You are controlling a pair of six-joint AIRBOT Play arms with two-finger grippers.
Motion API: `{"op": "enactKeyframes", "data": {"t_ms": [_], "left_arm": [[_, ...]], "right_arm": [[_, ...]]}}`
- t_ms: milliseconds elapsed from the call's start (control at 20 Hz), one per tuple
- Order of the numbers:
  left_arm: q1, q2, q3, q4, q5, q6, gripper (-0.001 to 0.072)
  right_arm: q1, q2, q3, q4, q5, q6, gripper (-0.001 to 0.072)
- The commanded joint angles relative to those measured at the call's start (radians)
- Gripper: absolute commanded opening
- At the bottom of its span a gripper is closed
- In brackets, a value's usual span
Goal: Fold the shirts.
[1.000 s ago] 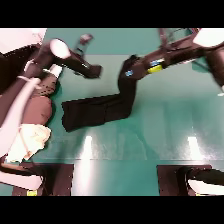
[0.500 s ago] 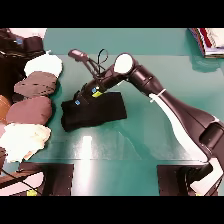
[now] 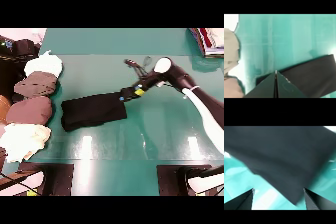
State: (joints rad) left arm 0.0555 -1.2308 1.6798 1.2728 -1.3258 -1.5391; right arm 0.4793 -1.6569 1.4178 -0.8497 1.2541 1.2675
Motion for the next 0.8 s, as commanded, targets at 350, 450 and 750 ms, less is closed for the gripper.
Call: {"op": "enactKeyframes", "data": {"t_ms": [350,450,750], "left_arm": [[0.002,-0.001,0.000,-0.039,0.032,0.002,0.0024],[0.002,-0.001,0.000,-0.040,0.031,0.002,0.0024],[-0.034,-0.001,0.000,-0.052,0.034,0.001,0.0023]], "right_arm": [[0.021,-0.246,0.034,0.266,-0.073,-0.021,0.0614],[0.072,-0.302,0.109,0.281,-0.062,-0.021,0.0475],[0.112,-0.328,0.206,0.270,-0.059,-0.047,0.0016]]}}
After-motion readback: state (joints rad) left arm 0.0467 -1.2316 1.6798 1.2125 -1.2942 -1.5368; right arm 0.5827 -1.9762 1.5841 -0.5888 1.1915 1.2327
